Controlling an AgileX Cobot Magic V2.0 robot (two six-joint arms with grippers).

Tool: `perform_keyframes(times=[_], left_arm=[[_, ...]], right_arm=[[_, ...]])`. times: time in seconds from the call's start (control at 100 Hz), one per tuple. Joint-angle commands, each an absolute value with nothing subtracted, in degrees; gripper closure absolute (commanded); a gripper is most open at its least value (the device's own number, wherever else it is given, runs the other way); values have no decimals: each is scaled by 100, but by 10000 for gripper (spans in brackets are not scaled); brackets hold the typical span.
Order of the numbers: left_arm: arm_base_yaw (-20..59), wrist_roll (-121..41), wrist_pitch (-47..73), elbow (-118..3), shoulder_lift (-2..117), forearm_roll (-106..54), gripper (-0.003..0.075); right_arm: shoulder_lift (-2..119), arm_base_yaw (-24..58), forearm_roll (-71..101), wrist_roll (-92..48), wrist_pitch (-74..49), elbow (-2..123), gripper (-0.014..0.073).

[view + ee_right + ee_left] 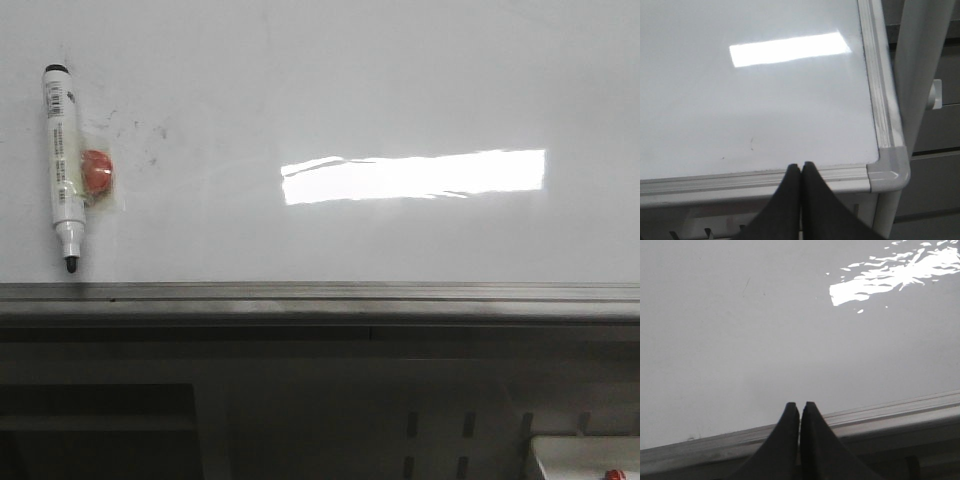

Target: Write number 4 on whiteboard

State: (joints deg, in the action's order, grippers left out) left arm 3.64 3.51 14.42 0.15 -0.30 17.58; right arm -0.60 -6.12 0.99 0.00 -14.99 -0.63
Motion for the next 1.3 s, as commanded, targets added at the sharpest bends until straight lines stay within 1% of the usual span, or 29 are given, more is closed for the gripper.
perform_keyframes(times=[0.0, 0.2, 0.34, 0.44, 0.52, 0.64, 0.82, 0.96, 1.01, 1.06, 1.1, 1.11, 1.13, 1.14, 1.18, 1.23, 1.29], left_arm=[[349, 370, 810, 223, -173, 1769, 741], [349, 382, 110, 223, -173, 1723, 741], [349, 422, -223, 204, -161, 975, 741], [349, 422, 155, 0, -7, 699, 741], [349, 422, 613, -335, 222, 631, 741], [349, 422, 1121, -834, 657, 810, 741], [349, 422, 1246, -1369, 1329, 862, 741], [349, 393, 1246, -1473, 1737, 1118, 734], [349, 393, 1246, -1473, 1886, 1184, 692], [372, 393, 1246, -1473, 2044, 1194, 603], [387, 393, 1230, -1473, 2175, 1179, 499], [397, 393, 1205, -1473, 2197, 1179, 462], [397, 393, 1171, -1473, 2256, 1160, 425], [397, 393, 1147, -1473, 2298, 1166, 389], [397, 393, 955, -1473, 2391, 1102, 300], [397, 393, 650, -1473, 2524, 980, 239], [407, 393, 244, -1473, 2709, 724, 227]], right_arm=[[-142, -648, 59, 0, -947, -195, 658], [-142, -648, 265, 0, 0, -195, 658], [-142, -648, 265, 0, -58, -195, 658], [-49, -648, 491, 0, -440, -49, 658], [246, -648, 747, 0, -815, 188, 658], [908, -584, 1026, 0, -819, 574, 658], [1896, -405, 1001, 0, -1254, 1165, 658], [2317, -274, 1001, 0, -1141, 1215, 658], [2377, -261, 1001, 0, -1181, 1215, 658], [2420, -261, 1001, 0, -1206, 1215, 658], [2429, -261, 1001, 0, -1206, 1215, 658], [2429, -261, 1001, 0, -1206, 1215, 658], [2429, -261, 1001, 0, -1194, 1215, 658], [2429, -261, 1001, 0, -1171, 1215, 658], [2429, -261, 1001, 0, -1130, 1215, 658], [2429, -261, 1001, 0, -1048, 1215, 658], [2429, -261, 1001, 0, -1003, 1215, 658]])
